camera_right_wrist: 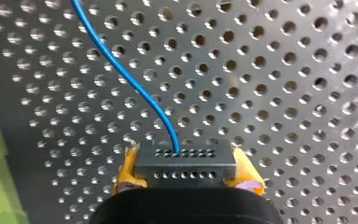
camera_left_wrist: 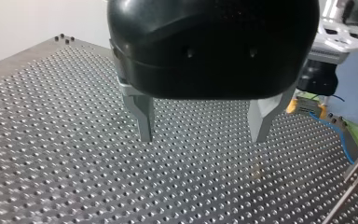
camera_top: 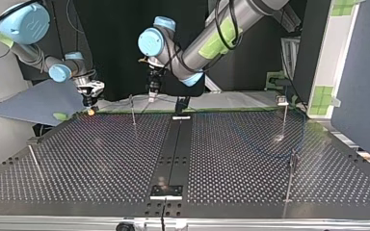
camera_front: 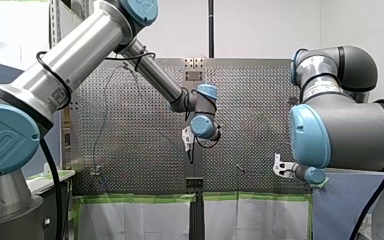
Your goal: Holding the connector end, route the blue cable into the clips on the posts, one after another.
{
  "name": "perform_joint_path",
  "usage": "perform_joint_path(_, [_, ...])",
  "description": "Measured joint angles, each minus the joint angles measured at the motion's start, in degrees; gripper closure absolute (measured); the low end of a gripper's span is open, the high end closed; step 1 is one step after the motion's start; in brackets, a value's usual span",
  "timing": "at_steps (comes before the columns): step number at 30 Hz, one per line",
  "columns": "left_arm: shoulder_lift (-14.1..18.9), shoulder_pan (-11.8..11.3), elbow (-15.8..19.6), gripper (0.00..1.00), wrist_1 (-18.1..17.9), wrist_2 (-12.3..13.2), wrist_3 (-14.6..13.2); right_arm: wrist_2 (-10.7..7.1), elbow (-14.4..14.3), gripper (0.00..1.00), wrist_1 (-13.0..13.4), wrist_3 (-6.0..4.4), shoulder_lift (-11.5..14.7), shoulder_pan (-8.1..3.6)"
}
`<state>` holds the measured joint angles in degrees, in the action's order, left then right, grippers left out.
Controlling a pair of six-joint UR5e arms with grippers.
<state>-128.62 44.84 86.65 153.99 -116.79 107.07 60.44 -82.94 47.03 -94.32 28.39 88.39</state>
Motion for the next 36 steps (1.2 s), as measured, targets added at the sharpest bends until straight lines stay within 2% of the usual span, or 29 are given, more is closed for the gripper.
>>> perform_joint_path(5, [2.8,0.0,2.7,0.0,-0.1,0.1,0.8,-0.31,-0.6,1.0,-0.4,1.29,0.1,0.24])
perform_joint_path(12, [7.0,0.0,7.0,0.0,0.3,0.4,2.1,-0.52,-2.2,1.0,-1.1,2.18,1.0,-0.17])
perform_joint_path(20, [12.0,0.0,11.9,0.0,1.1,0.7,5.0,1.92,-4.7,1.0,-0.8,2.27,4.1,-0.6])
perform_joint_path(33, [18.8,-1.4,18.8,0.0,-0.4,0.6,10.2,2.73,-8.3,1.0,0.3,2.23,8.1,-0.86])
perform_joint_path(36, [20.7,-2.1,20.7,0.0,-1.1,0.6,11.5,3.54,-9.3,1.0,1.1,1.53,9.2,-0.75])
